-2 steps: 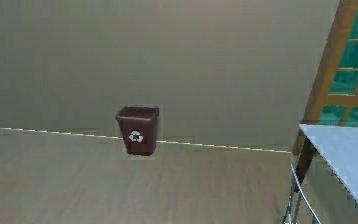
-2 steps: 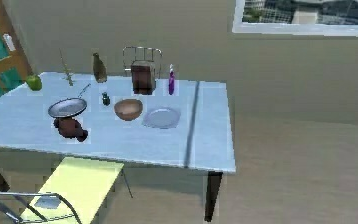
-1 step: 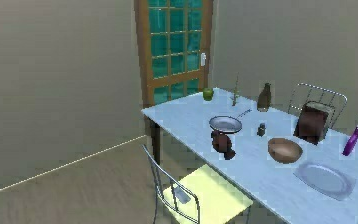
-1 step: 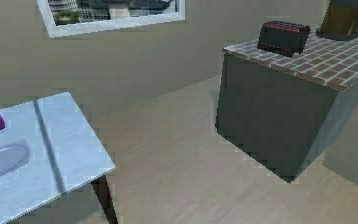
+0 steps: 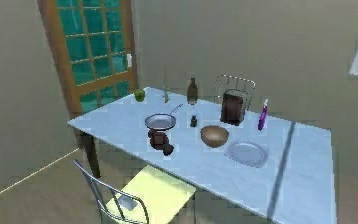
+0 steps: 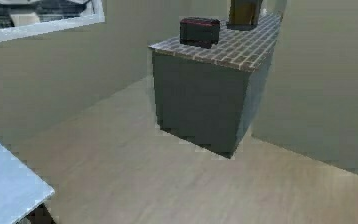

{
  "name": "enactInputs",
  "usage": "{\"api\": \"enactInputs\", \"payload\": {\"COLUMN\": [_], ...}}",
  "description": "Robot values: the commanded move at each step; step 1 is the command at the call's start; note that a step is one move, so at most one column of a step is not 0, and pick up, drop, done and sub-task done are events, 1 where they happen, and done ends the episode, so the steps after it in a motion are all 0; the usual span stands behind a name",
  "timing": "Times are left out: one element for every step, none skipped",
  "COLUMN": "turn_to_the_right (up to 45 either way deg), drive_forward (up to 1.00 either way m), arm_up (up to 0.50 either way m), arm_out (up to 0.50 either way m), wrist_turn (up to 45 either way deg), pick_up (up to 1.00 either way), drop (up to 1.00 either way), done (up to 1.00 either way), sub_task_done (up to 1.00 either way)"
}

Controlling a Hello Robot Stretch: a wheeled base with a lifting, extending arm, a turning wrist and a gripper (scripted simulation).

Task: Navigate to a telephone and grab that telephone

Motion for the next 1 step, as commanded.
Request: {"api": "enactInputs", "payload": {"turn_to_the_right": [0.0], "drive_forward": [0.4], "arm_up": [0.0], "arm_out": [0.0], "wrist_turn": [0.0], "pick_up": [0.0], "drop": [0.0], "done": [0.0], "sub_task_done": [0.0]}}
